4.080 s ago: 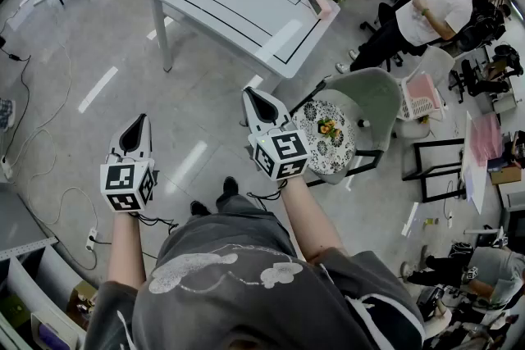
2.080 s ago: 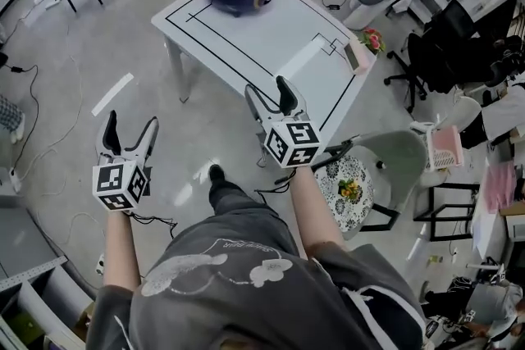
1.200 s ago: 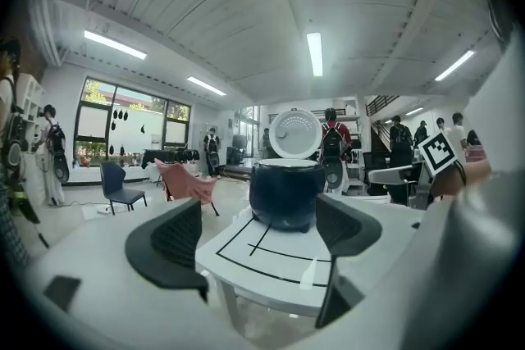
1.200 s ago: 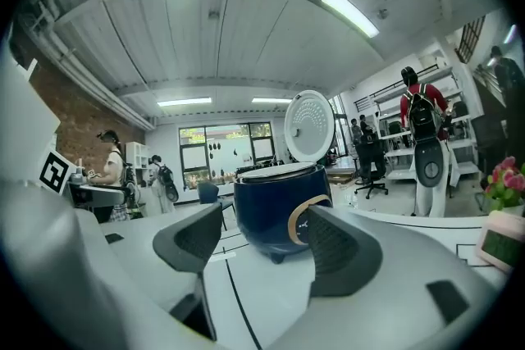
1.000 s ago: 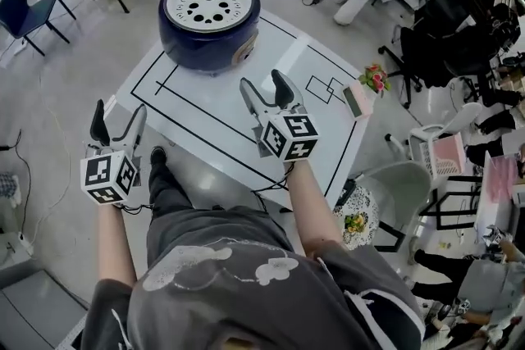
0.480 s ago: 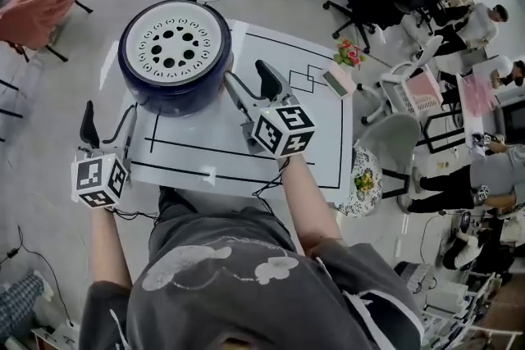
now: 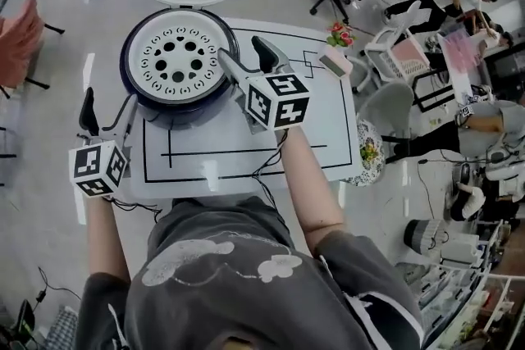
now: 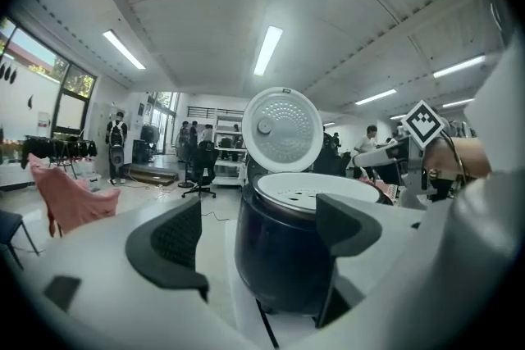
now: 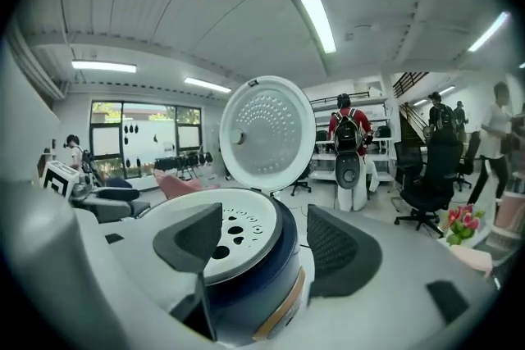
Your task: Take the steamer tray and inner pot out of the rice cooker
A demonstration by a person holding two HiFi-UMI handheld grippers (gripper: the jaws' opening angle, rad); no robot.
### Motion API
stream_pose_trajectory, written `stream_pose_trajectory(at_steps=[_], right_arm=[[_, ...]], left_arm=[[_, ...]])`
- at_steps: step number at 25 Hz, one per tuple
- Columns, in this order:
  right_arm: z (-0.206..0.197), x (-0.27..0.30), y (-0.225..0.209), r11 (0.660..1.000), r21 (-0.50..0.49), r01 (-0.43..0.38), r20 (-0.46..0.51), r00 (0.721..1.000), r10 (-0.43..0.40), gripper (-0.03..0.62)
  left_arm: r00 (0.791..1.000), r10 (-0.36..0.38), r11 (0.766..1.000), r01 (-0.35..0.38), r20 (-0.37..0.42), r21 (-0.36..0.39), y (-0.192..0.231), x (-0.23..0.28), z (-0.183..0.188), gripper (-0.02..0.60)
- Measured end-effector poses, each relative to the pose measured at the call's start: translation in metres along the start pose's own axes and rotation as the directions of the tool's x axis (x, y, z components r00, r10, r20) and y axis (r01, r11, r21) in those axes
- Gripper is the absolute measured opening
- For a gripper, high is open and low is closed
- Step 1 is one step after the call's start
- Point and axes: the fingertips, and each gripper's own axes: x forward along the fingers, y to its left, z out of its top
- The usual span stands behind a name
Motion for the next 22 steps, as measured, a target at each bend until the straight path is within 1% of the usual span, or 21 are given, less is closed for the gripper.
stream_pose_trajectory(at_steps=[4,7,9,14,18,22], right_arm=[[-0.004,0.021,0.003,0.999,-0.035,0.033,-0.048,0.998,-0.035,0.316],[-0.003,0.032,0.002,0.993,-0.095,0.071,-0.091,0.993,-0.079,0.314],[-0.004,0.038,0.002,0.988,-0.137,0.078,-0.136,0.986,-0.097,0.314],[-0.031,0.058,-0.003,0.973,-0.217,0.077,-0.246,0.960,-0.131,0.314],[-0.041,0.064,-0.003,0.962,-0.266,0.054,-0.335,0.931,-0.145,0.314],[-0.046,0.072,-0.006,0.946,-0.319,0.059,-0.380,0.907,-0.185,0.314]], left_arm=[[0.998,-0.061,0.998,0.061,0.008,0.025,0.014,0.015,0.007,0.428],[0.995,-0.100,0.994,0.099,0.004,0.040,0.021,0.028,0.016,0.428],[0.993,-0.121,0.992,0.121,0.002,0.043,0.022,0.035,0.022,0.428],[0.986,-0.164,0.985,0.164,0.007,0.044,0.029,0.057,0.013,0.428],[0.983,-0.185,0.982,0.184,0.014,0.040,0.034,0.064,0.018,0.428],[0.980,-0.197,0.980,0.197,0.018,0.032,0.040,0.071,0.018,0.428]])
